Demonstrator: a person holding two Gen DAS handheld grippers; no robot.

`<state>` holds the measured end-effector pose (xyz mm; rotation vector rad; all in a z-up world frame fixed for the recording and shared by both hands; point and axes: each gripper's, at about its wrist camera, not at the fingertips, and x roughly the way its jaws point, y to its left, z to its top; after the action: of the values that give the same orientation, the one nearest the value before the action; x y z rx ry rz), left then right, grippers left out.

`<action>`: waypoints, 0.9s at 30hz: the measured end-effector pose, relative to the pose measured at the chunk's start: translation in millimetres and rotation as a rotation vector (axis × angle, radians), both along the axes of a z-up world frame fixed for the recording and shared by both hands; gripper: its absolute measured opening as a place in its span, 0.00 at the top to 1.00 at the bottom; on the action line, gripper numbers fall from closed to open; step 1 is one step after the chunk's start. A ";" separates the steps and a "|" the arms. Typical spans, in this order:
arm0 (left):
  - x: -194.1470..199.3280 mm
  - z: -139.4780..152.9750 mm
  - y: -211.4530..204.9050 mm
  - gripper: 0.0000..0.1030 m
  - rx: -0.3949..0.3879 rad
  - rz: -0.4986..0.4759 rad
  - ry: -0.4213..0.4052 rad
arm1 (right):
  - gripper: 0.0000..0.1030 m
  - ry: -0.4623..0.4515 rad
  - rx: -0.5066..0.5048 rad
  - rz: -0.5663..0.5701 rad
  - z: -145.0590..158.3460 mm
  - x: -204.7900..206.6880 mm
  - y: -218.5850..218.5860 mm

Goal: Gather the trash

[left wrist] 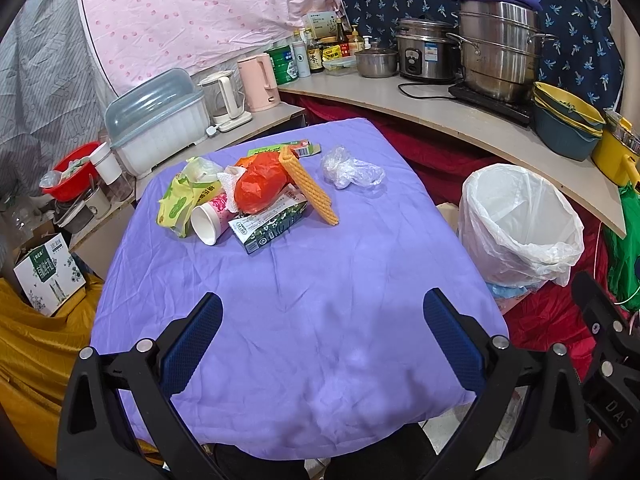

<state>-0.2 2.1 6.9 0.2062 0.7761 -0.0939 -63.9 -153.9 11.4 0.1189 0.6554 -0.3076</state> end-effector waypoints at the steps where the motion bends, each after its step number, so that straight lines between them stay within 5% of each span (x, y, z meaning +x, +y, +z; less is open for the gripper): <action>1: -0.2 0.0 0.0 0.07 0.000 0.000 -0.001 | 0.07 0.001 0.000 -0.001 -0.7 -0.1 -0.5; 27: -2.2 5.0 0.5 0.07 -0.002 0.003 -0.021 | 0.07 -0.009 -0.001 0.005 1.6 1.8 -0.3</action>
<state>-2.4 2.6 11.9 0.2038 0.7554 -0.0893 -62.0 -154.2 13.0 0.1175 0.6469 -0.3021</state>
